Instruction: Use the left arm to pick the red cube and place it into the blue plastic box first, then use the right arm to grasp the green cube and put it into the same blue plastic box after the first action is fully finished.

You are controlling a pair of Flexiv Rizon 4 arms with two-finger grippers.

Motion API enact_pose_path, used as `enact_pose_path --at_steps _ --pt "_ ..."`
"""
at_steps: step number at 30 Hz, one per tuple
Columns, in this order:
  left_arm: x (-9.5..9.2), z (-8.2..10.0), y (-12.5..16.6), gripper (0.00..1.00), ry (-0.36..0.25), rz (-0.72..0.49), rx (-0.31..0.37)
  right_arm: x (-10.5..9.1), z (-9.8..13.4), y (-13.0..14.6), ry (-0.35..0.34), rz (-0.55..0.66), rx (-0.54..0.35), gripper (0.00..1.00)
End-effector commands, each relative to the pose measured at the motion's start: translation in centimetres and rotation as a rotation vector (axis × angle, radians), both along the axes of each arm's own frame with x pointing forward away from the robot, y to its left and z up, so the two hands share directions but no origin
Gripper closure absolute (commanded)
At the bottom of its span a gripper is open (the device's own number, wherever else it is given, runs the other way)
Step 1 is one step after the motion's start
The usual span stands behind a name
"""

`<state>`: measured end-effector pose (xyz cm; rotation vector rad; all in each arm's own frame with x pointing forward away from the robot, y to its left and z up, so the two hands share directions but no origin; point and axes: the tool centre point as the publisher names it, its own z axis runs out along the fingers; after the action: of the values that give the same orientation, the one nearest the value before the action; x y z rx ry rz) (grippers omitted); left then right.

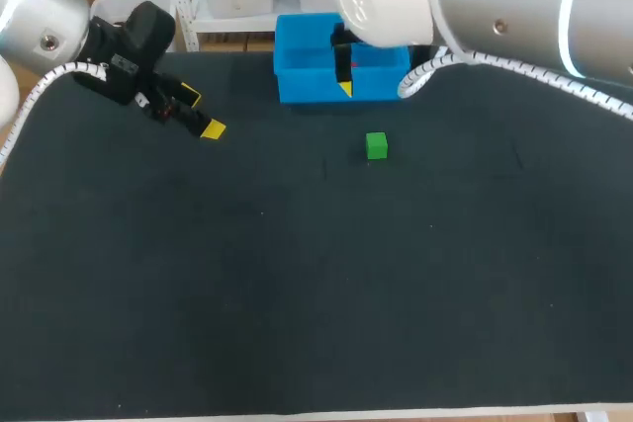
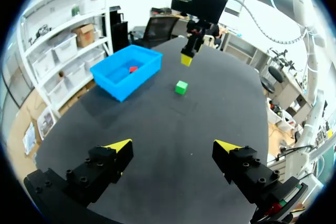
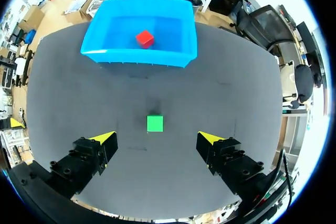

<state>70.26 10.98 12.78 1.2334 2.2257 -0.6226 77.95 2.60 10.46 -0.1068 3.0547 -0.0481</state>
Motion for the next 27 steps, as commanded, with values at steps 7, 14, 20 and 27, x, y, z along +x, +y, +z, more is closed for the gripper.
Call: enact_pose_path --at_steps 7,14,20,27 --pt "0.0 -0.1 0.1 0.00 -0.003 -0.003 -0.005 -1.2 -2.8 -0.3 -0.045 -0.019 0.019 0.00" --pt "0.0 -0.1 0.1 0.00 -0.003 -0.003 -0.005 -1.9 -4.7 -0.2 -0.052 -0.020 0.016 0.00" --pt "0.0 -0.1 0.1 0.00 -0.003 -0.003 -0.005 -2.0 -6.4 0.1 -0.056 -0.008 0.011 0.00" --pt "0.0 -0.1 0.1 0.00 -0.003 -0.003 -0.005 -1.7 -7.7 0.5 -0.065 0.021 0.012 0.00"
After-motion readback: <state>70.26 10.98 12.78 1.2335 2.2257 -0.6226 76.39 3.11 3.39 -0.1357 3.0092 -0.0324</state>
